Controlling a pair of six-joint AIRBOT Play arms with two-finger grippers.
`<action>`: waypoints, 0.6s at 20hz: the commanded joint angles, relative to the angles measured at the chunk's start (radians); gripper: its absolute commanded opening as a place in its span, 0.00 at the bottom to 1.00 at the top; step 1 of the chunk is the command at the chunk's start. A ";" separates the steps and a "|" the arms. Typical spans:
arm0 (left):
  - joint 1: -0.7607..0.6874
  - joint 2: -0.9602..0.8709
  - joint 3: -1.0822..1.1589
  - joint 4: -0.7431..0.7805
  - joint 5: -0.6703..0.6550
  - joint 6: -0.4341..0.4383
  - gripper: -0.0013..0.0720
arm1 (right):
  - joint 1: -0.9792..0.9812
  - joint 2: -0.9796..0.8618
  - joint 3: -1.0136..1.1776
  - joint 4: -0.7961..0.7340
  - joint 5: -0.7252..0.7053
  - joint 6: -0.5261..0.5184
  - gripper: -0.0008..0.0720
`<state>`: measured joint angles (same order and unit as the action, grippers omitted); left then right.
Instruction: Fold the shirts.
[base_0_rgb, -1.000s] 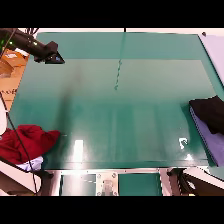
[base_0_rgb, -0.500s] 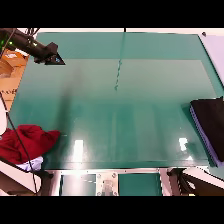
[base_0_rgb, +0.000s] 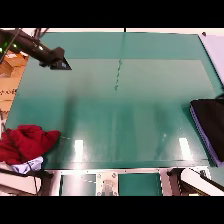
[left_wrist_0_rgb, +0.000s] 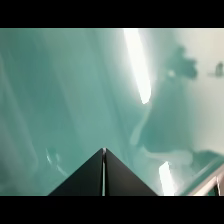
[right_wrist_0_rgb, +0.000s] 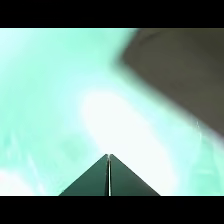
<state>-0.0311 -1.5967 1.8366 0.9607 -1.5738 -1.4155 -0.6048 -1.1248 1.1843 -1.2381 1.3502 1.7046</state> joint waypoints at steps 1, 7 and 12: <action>-0.067 0.192 -0.317 0.069 0.078 0.006 0.06 | 0.284 0.116 -0.188 0.013 -0.076 -0.069 0.04; -0.084 0.594 -0.902 0.080 0.181 -0.028 0.06 | 0.578 0.295 -0.470 0.008 -0.176 -0.069 0.04; -0.084 0.644 -0.975 0.091 0.171 -0.062 0.06 | 0.629 0.297 -0.471 0.008 -0.164 -0.067 0.04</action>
<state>-0.1135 -0.9970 0.9276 1.0416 -1.4128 -1.4517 -0.0158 -0.8410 0.7338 -1.2304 1.1965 1.6390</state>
